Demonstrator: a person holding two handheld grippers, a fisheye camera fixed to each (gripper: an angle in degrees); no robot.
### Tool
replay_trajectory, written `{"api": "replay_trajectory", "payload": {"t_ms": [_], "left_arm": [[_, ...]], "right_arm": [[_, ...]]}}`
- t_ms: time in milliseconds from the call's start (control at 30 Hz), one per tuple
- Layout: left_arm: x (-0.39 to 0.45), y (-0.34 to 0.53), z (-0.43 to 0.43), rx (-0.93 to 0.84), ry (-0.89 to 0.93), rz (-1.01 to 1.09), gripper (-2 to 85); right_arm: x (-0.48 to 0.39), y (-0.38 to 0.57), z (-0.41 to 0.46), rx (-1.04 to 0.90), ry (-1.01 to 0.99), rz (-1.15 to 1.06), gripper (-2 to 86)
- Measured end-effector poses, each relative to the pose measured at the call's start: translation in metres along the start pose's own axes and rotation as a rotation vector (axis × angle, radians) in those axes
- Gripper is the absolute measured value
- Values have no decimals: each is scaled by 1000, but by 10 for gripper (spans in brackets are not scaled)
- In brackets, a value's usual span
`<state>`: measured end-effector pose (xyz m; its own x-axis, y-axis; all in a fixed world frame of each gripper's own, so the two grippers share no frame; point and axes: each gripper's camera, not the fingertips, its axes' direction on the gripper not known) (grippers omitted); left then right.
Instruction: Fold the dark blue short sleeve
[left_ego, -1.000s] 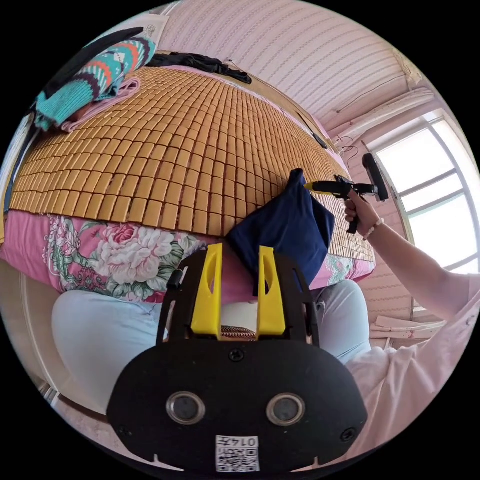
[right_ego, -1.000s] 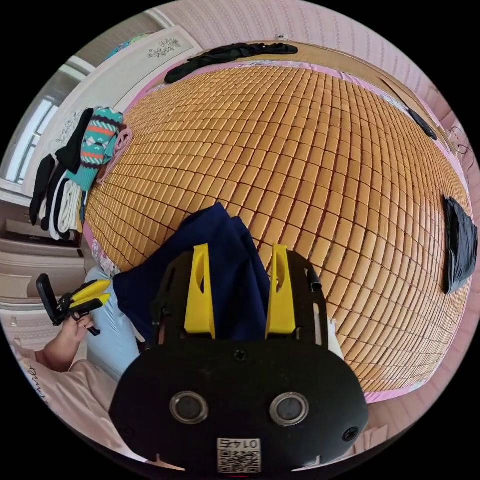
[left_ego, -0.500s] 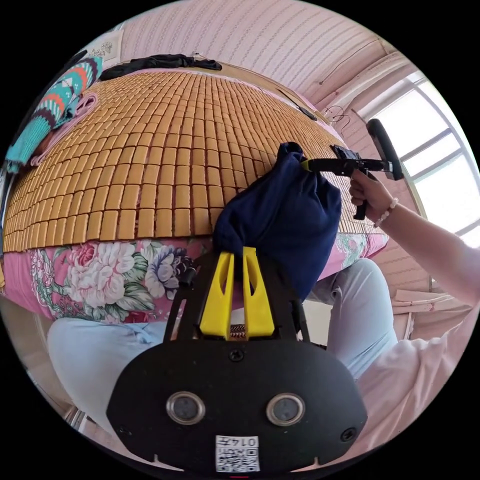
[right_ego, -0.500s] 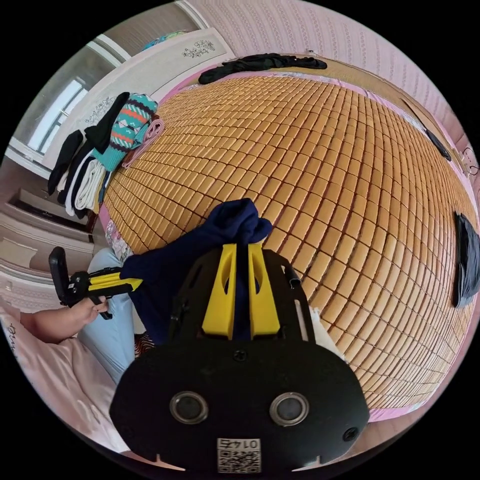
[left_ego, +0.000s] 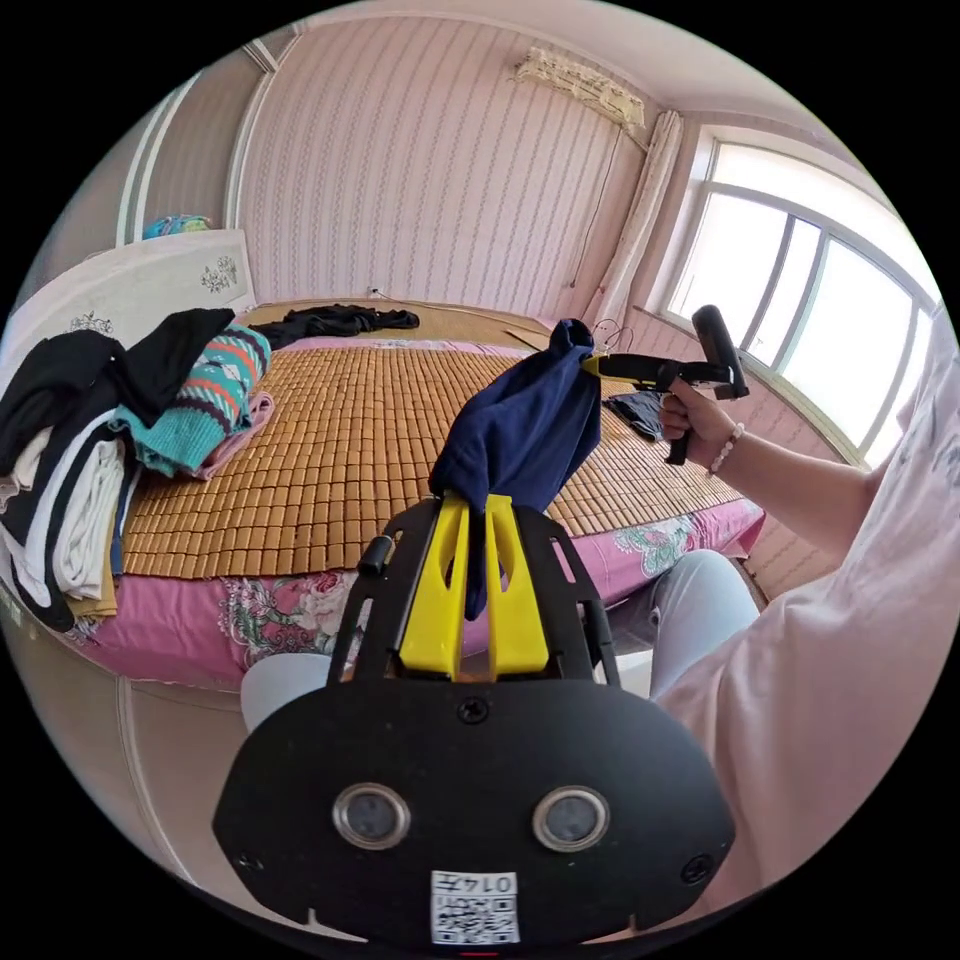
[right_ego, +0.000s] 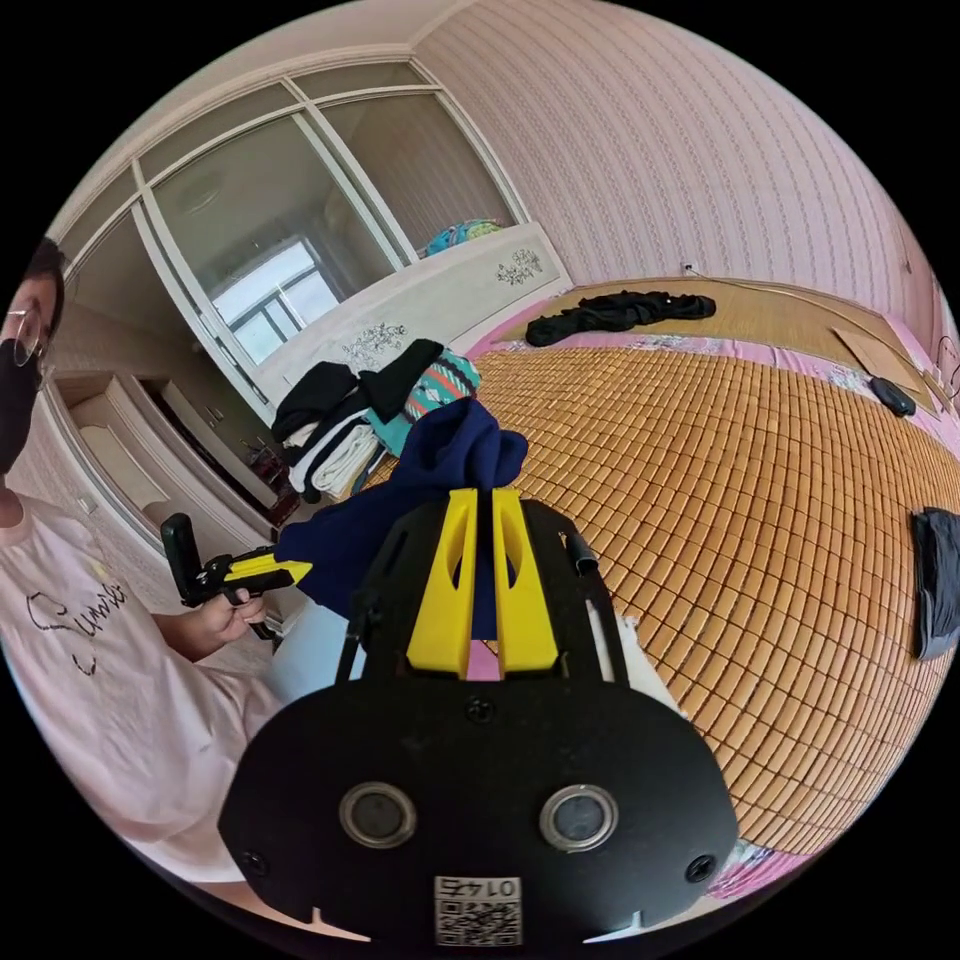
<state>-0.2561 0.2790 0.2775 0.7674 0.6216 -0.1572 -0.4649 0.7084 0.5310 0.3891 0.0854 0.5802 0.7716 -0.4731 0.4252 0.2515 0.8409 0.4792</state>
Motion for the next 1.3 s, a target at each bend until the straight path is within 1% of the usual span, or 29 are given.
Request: {"api": "replay_trajectory", "payload": {"t_ms": [167,233,267,333,400,433,467,500,533,567,600,633,667,733,800,867,933,967,1033,1067,1133,1200,1233,1300], "left_arm": [[-33,-4,-44,94,-85,-96,-3],[-52,-10,-57,132,-110,-137,-3],[-67,-16,-66,161,-129,-161,-1],[-93,-30,-79,213,-160,-192,3],[-140,-67,-92,262,-212,-218,20],[-155,-79,-94,261,-221,-239,30],[-188,-102,-96,272,-240,-299,50],[-220,-118,-97,296,-296,-378,70],[-233,-125,-97,302,-332,-409,80],[-253,-134,-95,290,-418,-443,94],[-268,-136,-90,256,-493,-504,102],[-272,-136,-88,237,-516,-527,103],[-274,-131,-84,206,-532,-555,103],[-257,-115,-80,227,-502,-517,95],[-214,-90,-70,278,-397,-383,77],[-176,-72,-58,292,-332,-304,62],[-136,-56,-42,277,-309,-227,52],[-108,-48,-28,250,-305,-181,48],[-68,-39,-3,197,-271,-95,45],[-44,-34,17,163,-255,-63,45],[-12,-27,49,107,-227,-54,48],[25,-30,97,-22,-83,-9,51],[36,-33,109,-51,-40,12,51],[82,-53,154,-139,94,122,51]], "right_arm": [[-42,-53,20,1,-59,-149,17],[-62,-90,38,-22,-94,-234,18],[-68,-101,43,-29,-101,-258,19],[-94,-151,65,-49,-120,-362,22],[-116,-201,88,-53,-111,-422,28],[-131,-240,111,-68,-92,-428,35],[-136,-261,125,-85,-88,-414,40],[-145,-301,156,-109,-84,-374,55],[-148,-335,192,-151,-67,-304,76],[-149,-348,210,-191,-50,-271,87],[-147,-365,244,-296,2,-207,109],[-142,-367,266,-371,36,-162,122],[-139,-365,273,-391,41,-150,128],[-123,-340,276,-402,38,-154,133],[-102,-306,265,-411,45,-169,134],[-73,-256,245,-436,39,-160,133],[-26,-170,208,-497,74,-91,130],[-14,-146,197,-523,97,-67,128],[30,-49,144,-599,212,68,96],[38,-28,128,-600,231,104,81],[65,48,51,-503,364,270,58],[83,91,-3,-428,468,401,72],[95,115,-33,-392,507,480,84],[112,143,-73,-331,538,574,95]]}}
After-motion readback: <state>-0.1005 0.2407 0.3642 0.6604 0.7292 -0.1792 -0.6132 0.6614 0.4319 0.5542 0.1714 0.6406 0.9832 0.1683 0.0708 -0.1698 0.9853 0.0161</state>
